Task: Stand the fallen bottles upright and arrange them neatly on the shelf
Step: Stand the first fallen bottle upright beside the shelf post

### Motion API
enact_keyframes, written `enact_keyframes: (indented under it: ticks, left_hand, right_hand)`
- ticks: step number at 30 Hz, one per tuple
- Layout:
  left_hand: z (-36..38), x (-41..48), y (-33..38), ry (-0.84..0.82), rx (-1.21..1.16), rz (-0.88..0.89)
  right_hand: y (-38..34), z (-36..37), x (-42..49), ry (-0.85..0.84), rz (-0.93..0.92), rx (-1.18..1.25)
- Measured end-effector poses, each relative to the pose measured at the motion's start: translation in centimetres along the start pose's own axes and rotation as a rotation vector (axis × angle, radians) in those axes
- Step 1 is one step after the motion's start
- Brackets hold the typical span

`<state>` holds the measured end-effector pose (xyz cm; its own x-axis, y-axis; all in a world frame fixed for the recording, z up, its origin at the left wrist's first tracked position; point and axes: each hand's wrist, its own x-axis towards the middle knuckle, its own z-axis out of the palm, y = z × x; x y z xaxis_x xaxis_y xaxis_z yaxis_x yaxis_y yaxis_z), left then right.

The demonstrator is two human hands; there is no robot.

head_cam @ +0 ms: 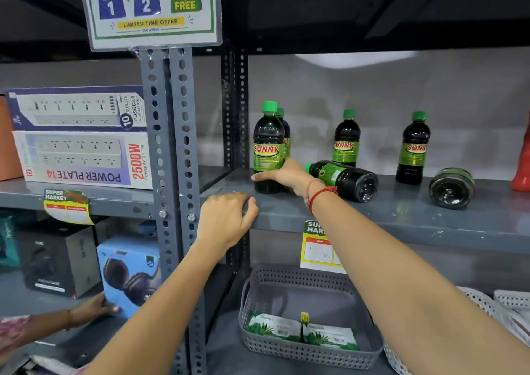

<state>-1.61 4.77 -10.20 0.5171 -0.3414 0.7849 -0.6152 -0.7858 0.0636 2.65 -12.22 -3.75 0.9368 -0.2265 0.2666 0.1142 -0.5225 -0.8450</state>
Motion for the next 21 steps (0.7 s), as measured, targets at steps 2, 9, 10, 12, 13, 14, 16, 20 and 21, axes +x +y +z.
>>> enact_keyframes:
  ticks: [2,9,10,12,13,14,16,20,21]
  left_hand:
    - [-0.1,-0.6,-0.1,0.032,0.019,-0.051]
    - [-0.3,-1.1,0.3,0.028,0.042,-0.095]
    - [-0.3,-1.2,0.3,0.035,0.047,-0.089]
    - [-0.4,-1.3,0.2,0.054,0.051,-0.078]
    - [-0.5,-1.3,0.3,0.061,0.051,-0.076]
    - [-0.6,-1.3,0.4,0.066,0.049,-0.074]
    - [-0.7,-1.3,0.5,0.068,0.044,-0.069]
    - [-0.8,-1.4,0.5,0.071,0.042,-0.066]
    - [-0.8,-1.4,0.5,0.070,0.042,-0.064]
  right_hand:
    - [-0.3,0.4,-0.4,0.047,-0.005,-0.088]
    - [-0.8,1.2,-3.4,0.082,-0.090,-0.168]
    - [-0.9,1.3,-3.9,0.082,-0.103,-0.181]
    - [-1.0,1.5,-4.6,0.080,-0.125,-0.215]
    - [-1.0,1.6,-4.9,0.081,-0.133,-0.228]
    - [-1.0,1.6,-5.1,0.081,-0.141,-0.237]
    - [-1.0,1.5,-5.4,0.077,-0.149,-0.241]
    - [-1.2,1.4,-5.5,0.058,-0.142,-0.265]
    - [-1.3,1.5,-5.5,0.059,-0.138,-0.268]
